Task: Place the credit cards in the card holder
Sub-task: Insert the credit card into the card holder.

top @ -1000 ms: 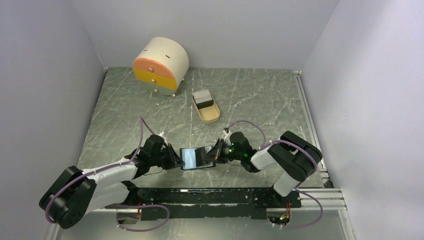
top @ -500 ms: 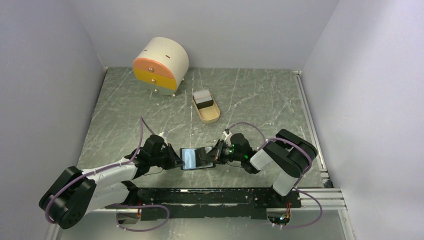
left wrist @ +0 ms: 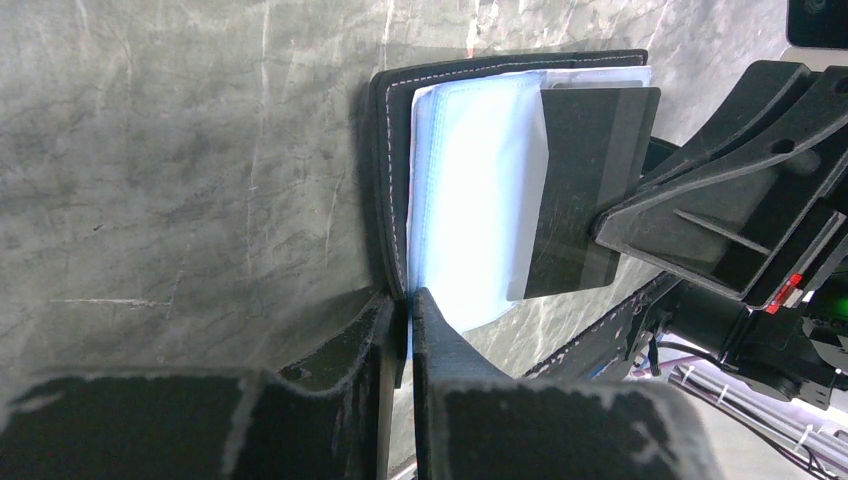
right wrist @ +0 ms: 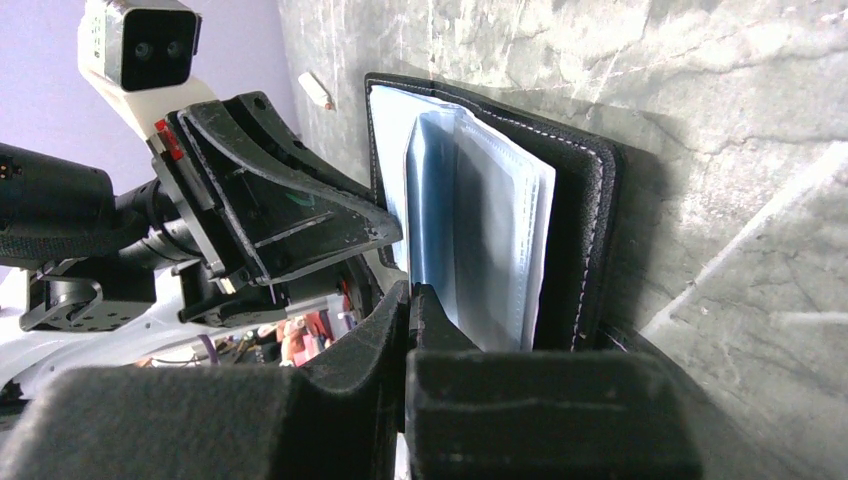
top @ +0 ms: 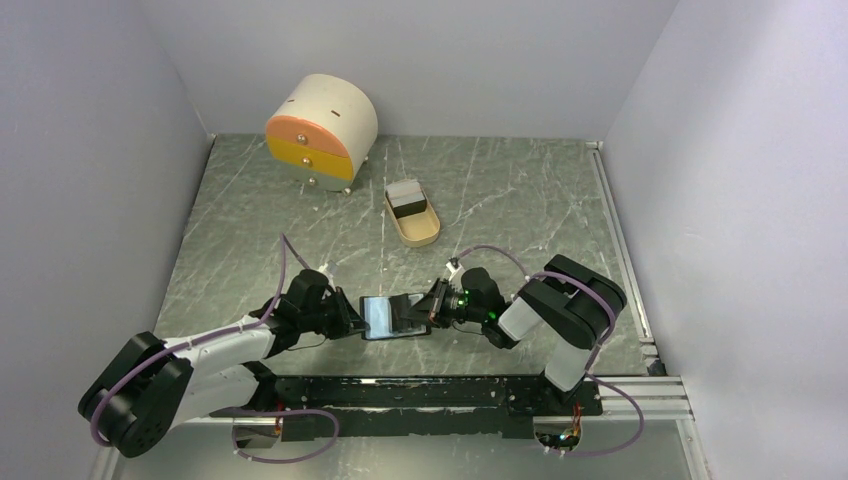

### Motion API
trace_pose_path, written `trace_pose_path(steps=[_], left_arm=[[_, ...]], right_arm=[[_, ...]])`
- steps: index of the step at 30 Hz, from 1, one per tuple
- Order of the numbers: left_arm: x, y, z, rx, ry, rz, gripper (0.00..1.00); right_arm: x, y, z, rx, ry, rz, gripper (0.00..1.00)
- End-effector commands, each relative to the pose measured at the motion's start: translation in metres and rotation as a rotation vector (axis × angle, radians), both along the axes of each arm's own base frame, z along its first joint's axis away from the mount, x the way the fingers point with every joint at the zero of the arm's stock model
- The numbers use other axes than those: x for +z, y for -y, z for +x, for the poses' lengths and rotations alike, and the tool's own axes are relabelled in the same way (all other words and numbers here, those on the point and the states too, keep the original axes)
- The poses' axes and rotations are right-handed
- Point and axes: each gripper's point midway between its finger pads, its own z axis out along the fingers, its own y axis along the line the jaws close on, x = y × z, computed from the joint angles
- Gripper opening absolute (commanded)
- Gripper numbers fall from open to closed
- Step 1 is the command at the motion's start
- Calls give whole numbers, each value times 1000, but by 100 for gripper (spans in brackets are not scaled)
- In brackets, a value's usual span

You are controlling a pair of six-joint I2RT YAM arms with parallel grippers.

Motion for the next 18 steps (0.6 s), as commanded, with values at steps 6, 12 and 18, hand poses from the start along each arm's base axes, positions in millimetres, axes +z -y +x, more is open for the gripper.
trace_pose_path(steps=[6,12,18], left_arm=[[-6,-3,-2,-8,-16,21,14],[-4,-2,-1,-4,-13,14,14],[-4,0,-1,-8,-15,8,14]], right_arm=[[-8,0,0,26,6,-55,15],[-17,11,11,25,68,-226,34],[-25,23,20,25,92,-381,39]])
